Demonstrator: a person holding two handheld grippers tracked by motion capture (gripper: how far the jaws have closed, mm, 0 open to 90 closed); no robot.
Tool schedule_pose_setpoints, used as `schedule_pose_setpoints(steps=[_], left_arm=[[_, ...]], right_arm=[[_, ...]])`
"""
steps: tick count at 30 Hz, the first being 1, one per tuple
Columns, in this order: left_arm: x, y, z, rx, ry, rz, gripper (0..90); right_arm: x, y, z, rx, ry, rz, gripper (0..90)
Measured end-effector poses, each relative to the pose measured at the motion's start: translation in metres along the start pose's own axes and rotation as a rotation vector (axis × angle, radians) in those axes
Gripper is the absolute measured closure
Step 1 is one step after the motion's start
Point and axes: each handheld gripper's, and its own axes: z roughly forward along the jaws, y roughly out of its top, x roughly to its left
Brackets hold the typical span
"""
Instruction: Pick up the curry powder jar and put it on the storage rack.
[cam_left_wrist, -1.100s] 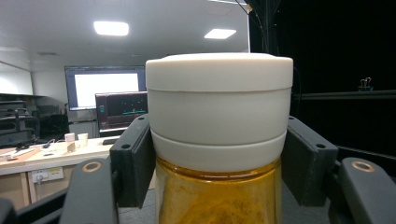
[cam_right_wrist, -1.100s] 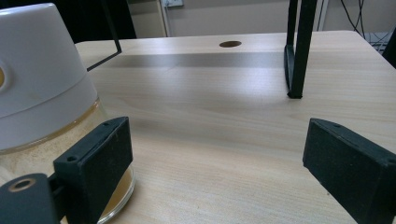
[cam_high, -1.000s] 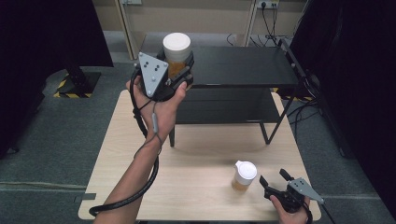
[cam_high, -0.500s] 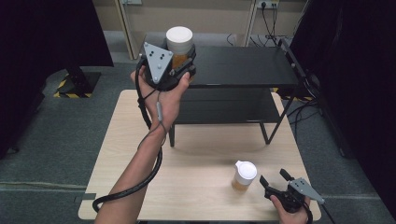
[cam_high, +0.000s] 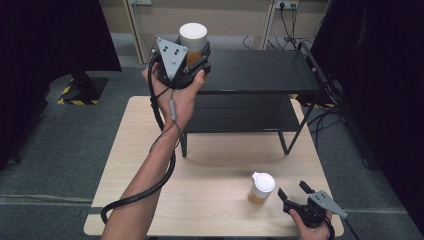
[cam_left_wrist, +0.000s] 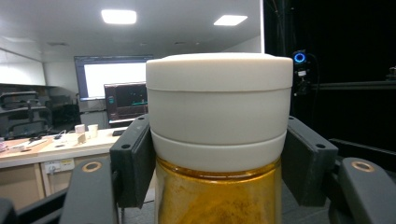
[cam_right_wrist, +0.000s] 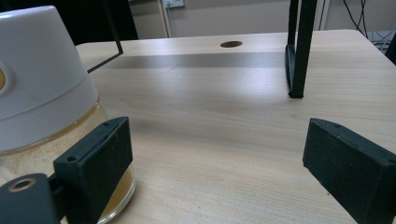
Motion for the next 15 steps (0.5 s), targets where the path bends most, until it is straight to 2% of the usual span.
schedule_pose_setpoints(steps=[15], left_arm=[[0.003,-0.005,0.024,0.033,0.037,-0.002,34.8]], right_arm=[[-0.001,0.000,0.000,-0.001,0.005,-0.001,8.4]])
